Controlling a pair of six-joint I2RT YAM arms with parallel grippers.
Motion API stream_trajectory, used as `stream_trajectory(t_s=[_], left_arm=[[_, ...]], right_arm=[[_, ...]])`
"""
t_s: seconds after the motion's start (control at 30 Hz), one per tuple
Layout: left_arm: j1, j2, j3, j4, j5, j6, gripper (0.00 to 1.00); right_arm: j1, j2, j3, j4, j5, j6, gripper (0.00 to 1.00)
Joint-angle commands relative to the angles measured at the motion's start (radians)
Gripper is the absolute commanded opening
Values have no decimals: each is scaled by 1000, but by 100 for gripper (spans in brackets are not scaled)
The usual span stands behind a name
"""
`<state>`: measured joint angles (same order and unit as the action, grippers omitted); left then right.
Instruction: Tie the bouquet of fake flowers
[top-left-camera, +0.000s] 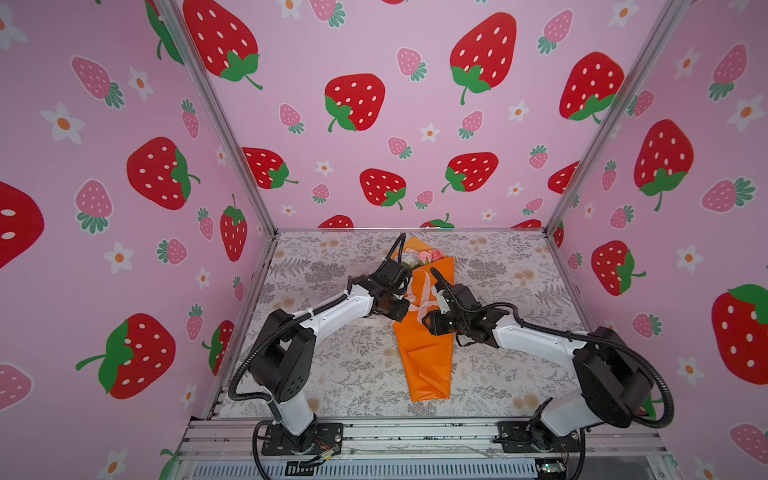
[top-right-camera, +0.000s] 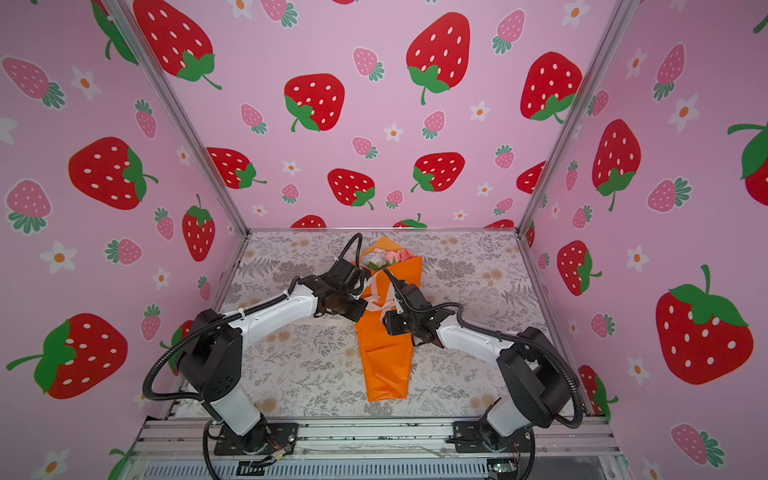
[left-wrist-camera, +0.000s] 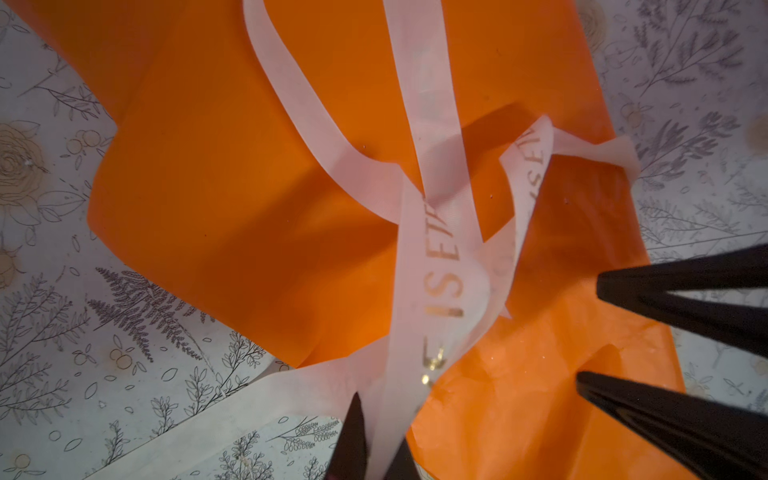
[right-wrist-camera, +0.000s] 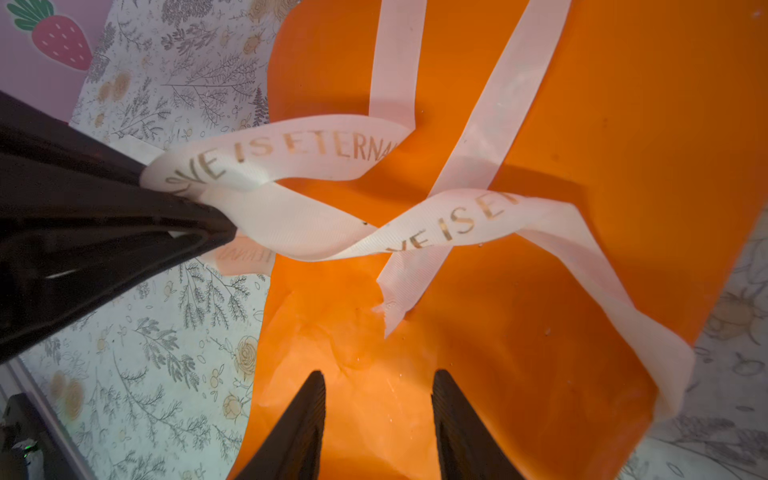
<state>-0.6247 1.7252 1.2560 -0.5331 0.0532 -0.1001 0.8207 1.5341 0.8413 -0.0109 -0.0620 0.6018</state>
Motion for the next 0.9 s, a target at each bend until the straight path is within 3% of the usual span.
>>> stream_trajectory(t_s=[0.0, 0.13, 0.4, 0.63, 0.87], left_arm=[[-6, 8, 46, -18, 2, -14, 10], [-4, 13, 45, -20, 10, -25, 10], [-4, 19, 48, -23, 19, -26, 10], [-5, 27, 59, -30, 28, -23, 10], [-5, 31, 60, -31, 36, -26, 10]], right_arm=[[5, 34, -18, 88, 84, 43, 46], [6, 92, 7, 109, 33, 77, 44], [5, 117, -64, 267, -33, 283, 42], [4, 127, -99, 328, 16, 420, 42], [0, 183, -93, 398, -30, 490, 36]])
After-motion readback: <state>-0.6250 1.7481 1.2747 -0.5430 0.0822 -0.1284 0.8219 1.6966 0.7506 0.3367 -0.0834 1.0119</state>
